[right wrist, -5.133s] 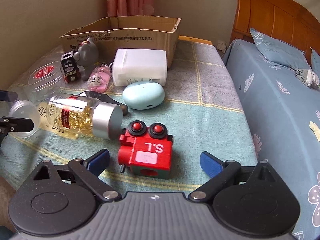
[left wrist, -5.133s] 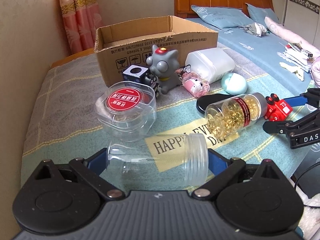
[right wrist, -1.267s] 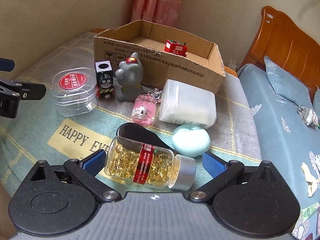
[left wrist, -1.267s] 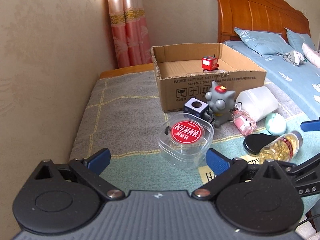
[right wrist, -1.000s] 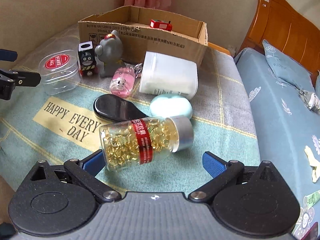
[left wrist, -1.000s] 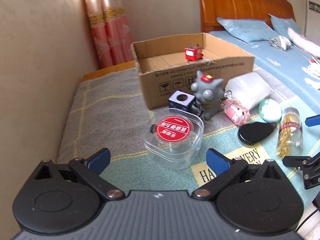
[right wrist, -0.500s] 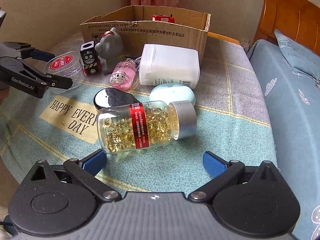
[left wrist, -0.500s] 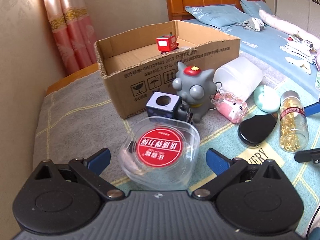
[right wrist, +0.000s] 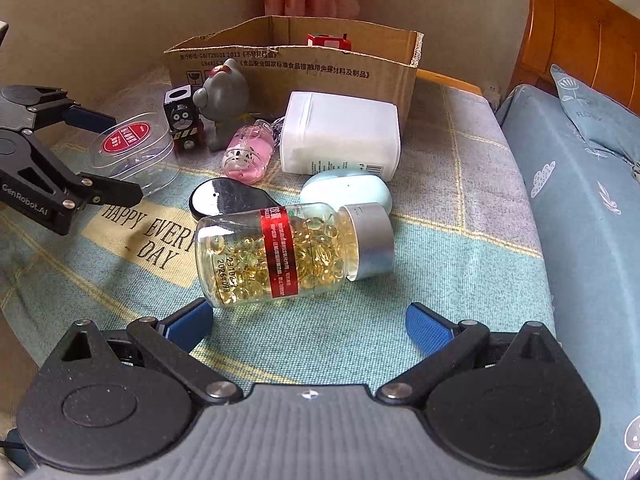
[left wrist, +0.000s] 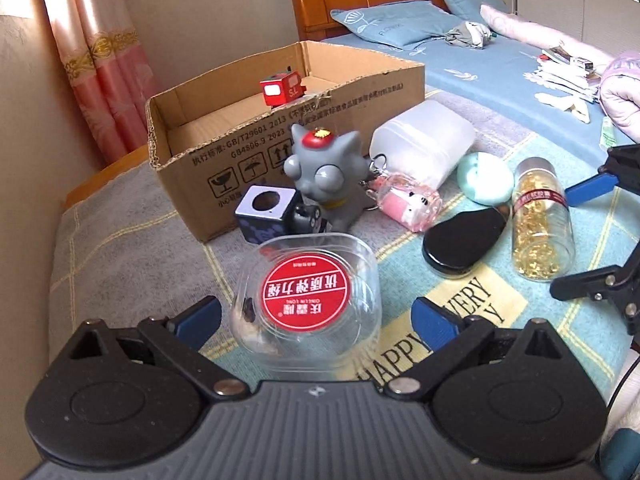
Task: Organize rigid objects
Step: 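Grasp red-lidded container with left gripper while right gripper approaches gold capsule bottle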
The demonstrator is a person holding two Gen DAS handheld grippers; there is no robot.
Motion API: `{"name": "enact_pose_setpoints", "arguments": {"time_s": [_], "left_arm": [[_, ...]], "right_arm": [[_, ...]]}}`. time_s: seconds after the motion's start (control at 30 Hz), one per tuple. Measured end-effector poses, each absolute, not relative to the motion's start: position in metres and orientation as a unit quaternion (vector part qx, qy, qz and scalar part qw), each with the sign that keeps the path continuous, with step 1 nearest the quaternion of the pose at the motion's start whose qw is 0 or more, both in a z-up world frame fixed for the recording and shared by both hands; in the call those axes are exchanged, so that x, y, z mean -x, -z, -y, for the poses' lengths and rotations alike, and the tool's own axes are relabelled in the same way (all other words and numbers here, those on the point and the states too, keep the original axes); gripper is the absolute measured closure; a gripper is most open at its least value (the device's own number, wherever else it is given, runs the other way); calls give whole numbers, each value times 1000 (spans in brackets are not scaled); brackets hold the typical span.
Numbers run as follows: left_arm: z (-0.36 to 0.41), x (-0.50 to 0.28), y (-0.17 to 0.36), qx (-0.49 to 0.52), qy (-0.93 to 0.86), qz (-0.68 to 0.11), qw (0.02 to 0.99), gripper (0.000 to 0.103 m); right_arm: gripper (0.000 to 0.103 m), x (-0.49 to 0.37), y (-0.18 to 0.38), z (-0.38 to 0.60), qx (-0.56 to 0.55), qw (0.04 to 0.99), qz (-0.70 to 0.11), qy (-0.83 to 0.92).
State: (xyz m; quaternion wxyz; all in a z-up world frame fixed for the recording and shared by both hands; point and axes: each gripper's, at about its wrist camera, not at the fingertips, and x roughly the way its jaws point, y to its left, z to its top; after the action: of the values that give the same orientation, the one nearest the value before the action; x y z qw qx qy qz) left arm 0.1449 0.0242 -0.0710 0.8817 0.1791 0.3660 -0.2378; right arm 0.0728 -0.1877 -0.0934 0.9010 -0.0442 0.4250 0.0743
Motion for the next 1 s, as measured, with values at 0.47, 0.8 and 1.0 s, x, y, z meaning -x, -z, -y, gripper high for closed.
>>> {"name": "enact_pose_setpoints", "arguments": {"time_s": [0.47,0.8,1.0], "left_arm": [[-27,-153,76,-137,234,-380,884,17],[-26,-155,71,-137,227,-380,886,23],[-27,-156,70,-136,223,-385,885,26]], "right_arm": [[0,-88,78,178,71,907,-405,-87],[1,-94,78,170,88,904,-406,-98],[7,-95,77,170,96,901,-412,-97]]}}
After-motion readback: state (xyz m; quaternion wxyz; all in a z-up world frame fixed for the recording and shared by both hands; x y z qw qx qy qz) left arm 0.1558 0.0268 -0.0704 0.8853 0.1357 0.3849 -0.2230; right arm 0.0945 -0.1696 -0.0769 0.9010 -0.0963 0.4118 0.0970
